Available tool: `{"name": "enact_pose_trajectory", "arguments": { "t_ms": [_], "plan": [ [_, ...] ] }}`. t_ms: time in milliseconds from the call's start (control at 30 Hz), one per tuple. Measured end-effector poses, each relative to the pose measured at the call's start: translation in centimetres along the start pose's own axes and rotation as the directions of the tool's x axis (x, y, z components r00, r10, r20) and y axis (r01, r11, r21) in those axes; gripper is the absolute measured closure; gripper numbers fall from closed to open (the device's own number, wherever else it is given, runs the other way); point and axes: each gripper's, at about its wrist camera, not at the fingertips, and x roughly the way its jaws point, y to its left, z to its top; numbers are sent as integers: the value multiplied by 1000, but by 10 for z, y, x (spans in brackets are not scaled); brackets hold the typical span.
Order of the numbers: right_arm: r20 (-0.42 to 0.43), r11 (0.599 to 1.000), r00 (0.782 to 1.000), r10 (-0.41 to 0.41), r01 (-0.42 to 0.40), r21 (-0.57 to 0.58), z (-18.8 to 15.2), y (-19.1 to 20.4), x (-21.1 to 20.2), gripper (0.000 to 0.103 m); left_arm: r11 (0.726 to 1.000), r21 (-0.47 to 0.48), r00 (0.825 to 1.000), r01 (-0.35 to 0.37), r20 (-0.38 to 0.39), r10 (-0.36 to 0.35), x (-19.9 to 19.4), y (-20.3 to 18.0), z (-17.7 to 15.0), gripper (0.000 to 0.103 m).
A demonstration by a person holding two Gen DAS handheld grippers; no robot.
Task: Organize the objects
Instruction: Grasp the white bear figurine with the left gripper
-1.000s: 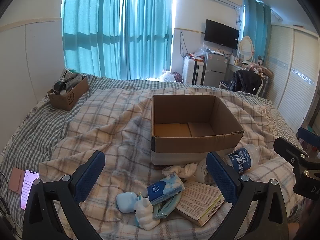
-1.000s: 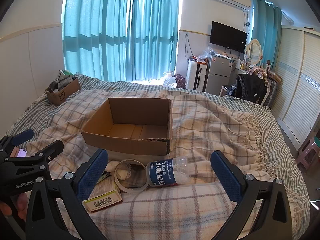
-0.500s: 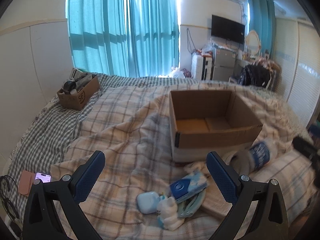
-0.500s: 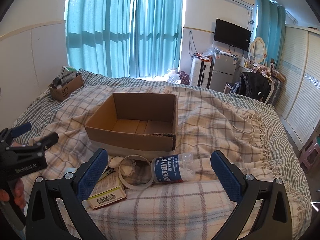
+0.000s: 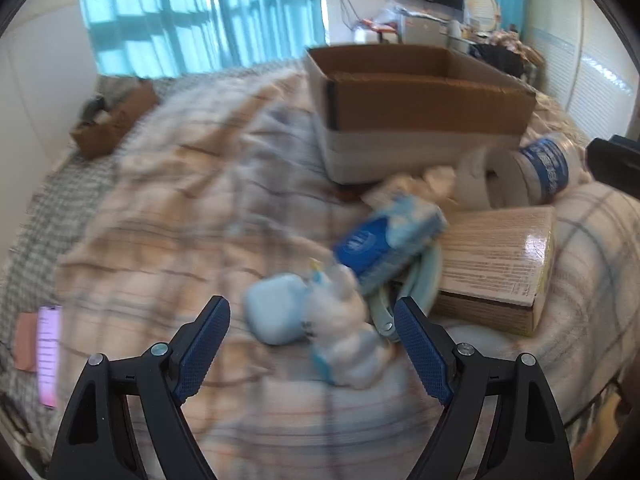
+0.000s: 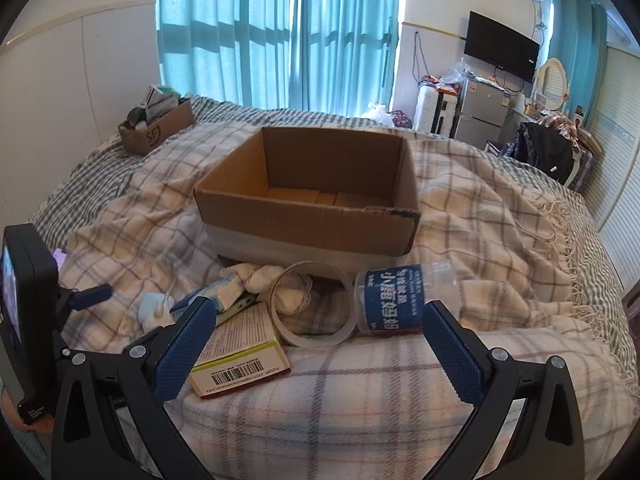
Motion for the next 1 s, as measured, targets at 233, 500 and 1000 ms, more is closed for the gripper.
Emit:
{"name": "enact_pose_trajectory", "arguments": {
  "t_ms": [233, 500, 1000],
  "plan": [
    [-47, 999, 999, 26, -28, -31, -10, 12, 12, 0, 999, -24, 996, 49, -69, -50, 19, 0, -2, 62],
    [-159, 987, 979, 126, -140, -78, -25, 38, 38, 0, 999, -34, 999, 41, -17, -42, -7, 6, -2, 63],
    [-220, 981, 970, 103, -136, -139, -29, 58, 69, 21, 997, -74, 999, 37, 23, -35, -41, 18, 5, 63]
  ]
}}
